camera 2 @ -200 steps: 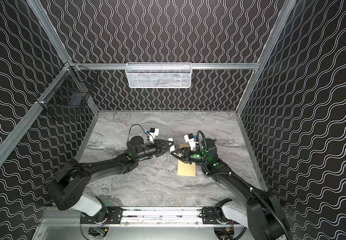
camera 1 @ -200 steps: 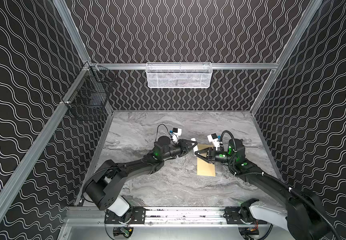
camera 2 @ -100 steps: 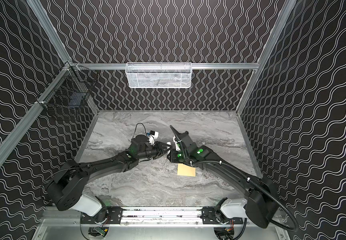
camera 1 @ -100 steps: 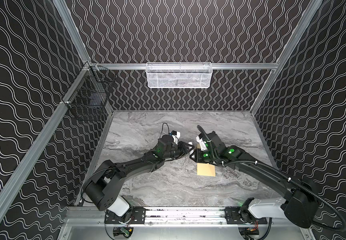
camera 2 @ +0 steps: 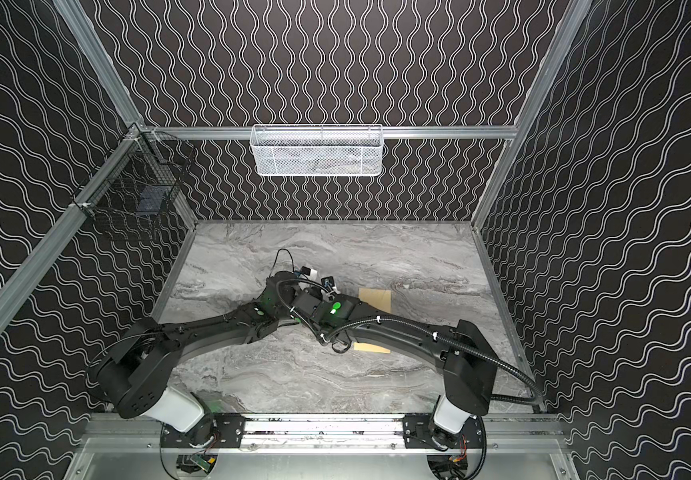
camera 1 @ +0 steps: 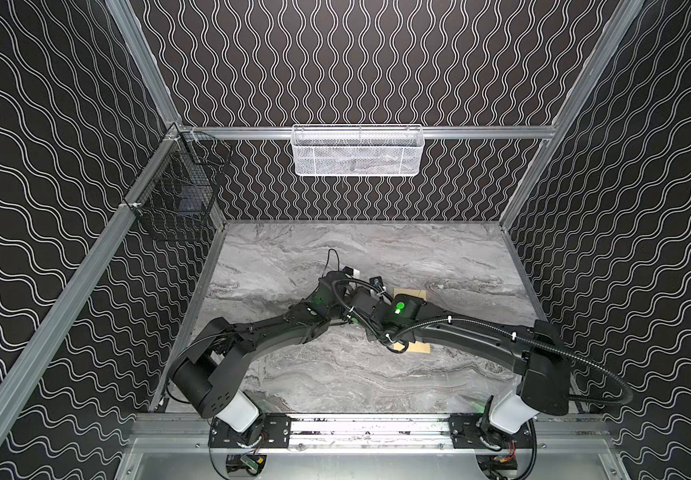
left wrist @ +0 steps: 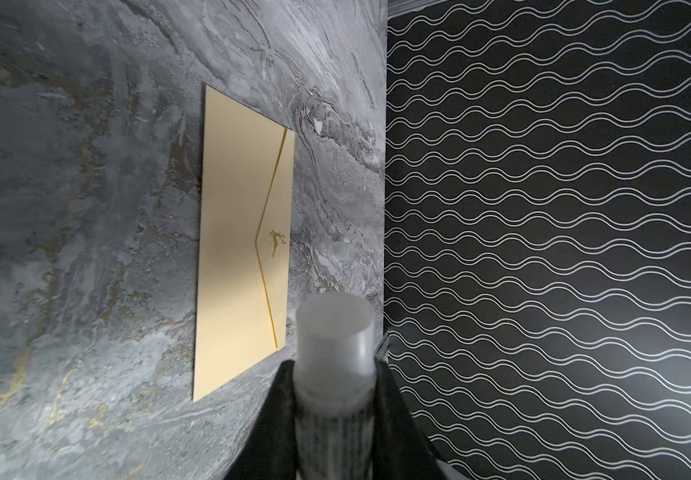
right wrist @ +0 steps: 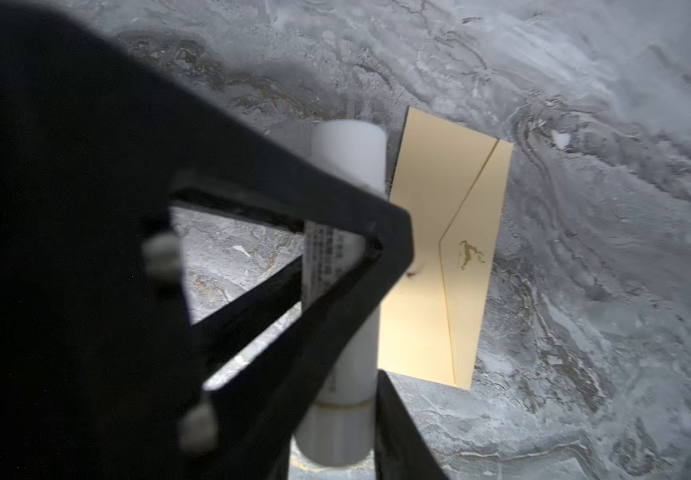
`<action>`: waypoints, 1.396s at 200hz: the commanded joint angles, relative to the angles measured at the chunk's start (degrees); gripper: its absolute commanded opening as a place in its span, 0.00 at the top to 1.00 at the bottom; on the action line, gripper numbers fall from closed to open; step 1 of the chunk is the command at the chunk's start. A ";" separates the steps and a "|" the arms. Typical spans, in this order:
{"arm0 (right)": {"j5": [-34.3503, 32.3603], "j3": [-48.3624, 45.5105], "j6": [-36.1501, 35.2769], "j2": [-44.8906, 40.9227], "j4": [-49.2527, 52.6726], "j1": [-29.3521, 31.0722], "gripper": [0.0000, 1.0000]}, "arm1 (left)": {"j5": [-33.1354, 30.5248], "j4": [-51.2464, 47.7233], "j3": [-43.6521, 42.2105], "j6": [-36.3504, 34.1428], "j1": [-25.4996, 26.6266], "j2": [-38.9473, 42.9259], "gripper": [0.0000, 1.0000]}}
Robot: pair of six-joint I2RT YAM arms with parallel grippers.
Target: Place the letter into the envelope and seal it
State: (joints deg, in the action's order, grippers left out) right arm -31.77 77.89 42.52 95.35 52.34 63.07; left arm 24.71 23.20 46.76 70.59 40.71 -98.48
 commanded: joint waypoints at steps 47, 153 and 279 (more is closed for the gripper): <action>16.87 -13.09 -1.44 -20.83 -17.27 -7.62 0.17 | 5.46 10.20 -2.82 -2.09 -1.61 3.67 1.00; 62.99 -16.46 -10.50 -37.82 -23.73 -37.69 0.11 | -13.31 -23.12 2.91 -55.51 9.60 19.14 1.00; 76.15 -24.30 -11.86 -36.06 -28.61 -38.40 0.24 | -14.25 -27.44 6.25 -71.27 15.70 18.87 1.00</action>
State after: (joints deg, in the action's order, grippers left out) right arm 42.57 54.17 31.86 58.65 25.45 24.08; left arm 12.25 -4.45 52.16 2.61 55.61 -79.20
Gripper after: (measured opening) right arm 0.764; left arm 0.242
